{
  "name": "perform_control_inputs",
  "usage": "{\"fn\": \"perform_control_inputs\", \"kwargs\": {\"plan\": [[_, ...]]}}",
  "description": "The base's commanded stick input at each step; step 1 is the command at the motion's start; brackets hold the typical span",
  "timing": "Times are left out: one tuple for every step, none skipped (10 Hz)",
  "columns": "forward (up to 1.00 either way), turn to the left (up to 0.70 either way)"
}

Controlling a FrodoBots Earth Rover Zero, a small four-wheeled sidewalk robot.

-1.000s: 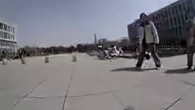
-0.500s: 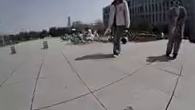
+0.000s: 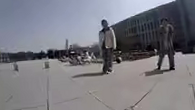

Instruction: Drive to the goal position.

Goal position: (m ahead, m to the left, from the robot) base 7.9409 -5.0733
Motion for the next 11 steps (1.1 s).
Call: {"fn": "perform_control_inputs", "kwargs": {"plan": [[1.00, 0.01], [1.00, 0.01], [1.00, 0.01], [1.00, 0.01], [1.00, 0.01], [1.00, 0.01], [1.00, -0.16], [1.00, -0.38], [1.00, -0.39], [1.00, -0.31], [1.00, -0.07]]}}
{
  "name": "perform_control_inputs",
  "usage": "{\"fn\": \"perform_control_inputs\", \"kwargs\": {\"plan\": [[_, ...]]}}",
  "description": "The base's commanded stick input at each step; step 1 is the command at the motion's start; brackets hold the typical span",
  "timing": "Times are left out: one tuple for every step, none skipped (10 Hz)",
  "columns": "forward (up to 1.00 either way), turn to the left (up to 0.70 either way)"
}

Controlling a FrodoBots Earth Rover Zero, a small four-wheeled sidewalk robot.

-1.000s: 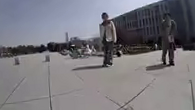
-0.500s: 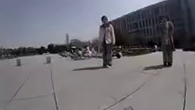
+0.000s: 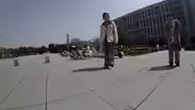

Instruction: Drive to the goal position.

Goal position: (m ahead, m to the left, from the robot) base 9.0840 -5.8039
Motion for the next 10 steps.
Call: {"fn": "perform_control_inputs", "kwargs": {"plan": [[1.00, -0.03], [1.00, 0.00], [1.00, -0.18], [1.00, -0.39], [1.00, -0.39], [1.00, -0.39], [1.00, -0.39], [1.00, -0.39], [1.00, -0.39], [1.00, -0.39]]}}
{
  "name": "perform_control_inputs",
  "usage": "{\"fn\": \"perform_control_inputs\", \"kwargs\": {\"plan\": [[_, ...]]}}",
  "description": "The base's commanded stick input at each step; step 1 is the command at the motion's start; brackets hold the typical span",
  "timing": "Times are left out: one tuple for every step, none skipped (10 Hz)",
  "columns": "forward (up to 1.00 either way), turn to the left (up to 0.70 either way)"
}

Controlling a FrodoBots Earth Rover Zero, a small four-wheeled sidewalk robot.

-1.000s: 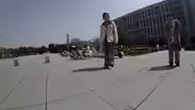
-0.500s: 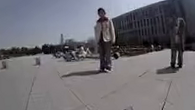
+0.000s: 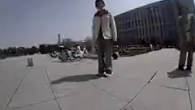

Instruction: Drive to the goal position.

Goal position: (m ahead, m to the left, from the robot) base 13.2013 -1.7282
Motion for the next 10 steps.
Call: {"fn": "perform_control_inputs", "kwargs": {"plan": [[1.00, -0.39], [1.00, -0.39], [1.00, -0.39], [1.00, -0.39], [0.06, -0.96], [-0.53, -0.47], [-0.83, 0.01], [0.00, 0.00], [0.00, 0.00], [0.00, 0.00]]}}
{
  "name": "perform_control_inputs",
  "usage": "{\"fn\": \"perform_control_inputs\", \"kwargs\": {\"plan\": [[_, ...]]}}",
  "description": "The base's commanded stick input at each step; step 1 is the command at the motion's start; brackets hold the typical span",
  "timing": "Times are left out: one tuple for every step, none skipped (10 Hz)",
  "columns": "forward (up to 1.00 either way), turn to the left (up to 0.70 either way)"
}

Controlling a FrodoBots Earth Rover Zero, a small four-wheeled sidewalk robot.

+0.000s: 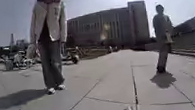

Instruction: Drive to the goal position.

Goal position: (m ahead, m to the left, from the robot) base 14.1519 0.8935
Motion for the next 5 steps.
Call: {"fn": "perform_control_inputs", "kwargs": {"plan": [[0.00, 0.00], [0.00, 0.00], [0.00, 0.00], [0.85, 0.01], [1.00, 0.06]]}}
